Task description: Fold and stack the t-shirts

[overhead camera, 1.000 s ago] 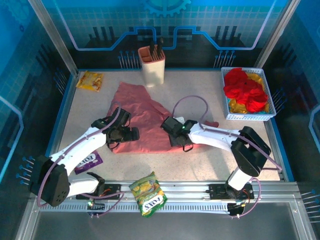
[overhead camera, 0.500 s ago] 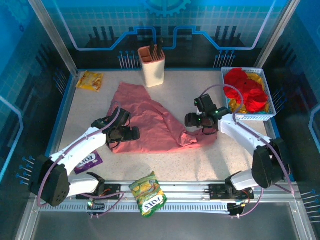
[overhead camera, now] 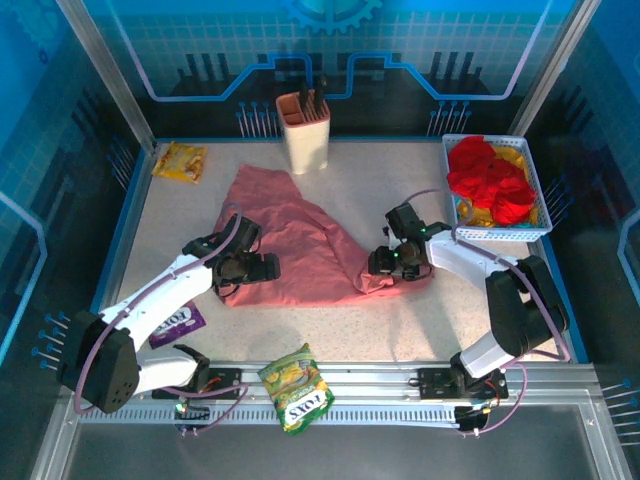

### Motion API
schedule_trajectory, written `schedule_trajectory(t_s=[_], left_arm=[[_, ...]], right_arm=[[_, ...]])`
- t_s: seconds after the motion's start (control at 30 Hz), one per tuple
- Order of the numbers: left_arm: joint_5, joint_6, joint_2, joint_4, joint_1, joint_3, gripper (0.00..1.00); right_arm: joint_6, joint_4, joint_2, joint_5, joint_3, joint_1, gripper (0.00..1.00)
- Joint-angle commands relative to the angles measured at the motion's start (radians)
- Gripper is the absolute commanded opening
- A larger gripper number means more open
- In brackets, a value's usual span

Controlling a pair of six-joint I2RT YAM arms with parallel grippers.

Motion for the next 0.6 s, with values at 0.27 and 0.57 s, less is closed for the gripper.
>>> schedule_trajectory(t_s=[0.27, 0.57], left_arm=[[0.023, 0.020, 0.019, 0.006, 0.006, 0.009, 0.91], [0.003, 0.024, 0.021, 0.013, 0.006, 0.000, 0.91]], right_arm=[[0.072, 0.029, -0.103, 0.006, -0.075, 0.062, 0.08], [0.149, -0.089, -0.225, 0.385, -0.026, 0.334, 0.00]])
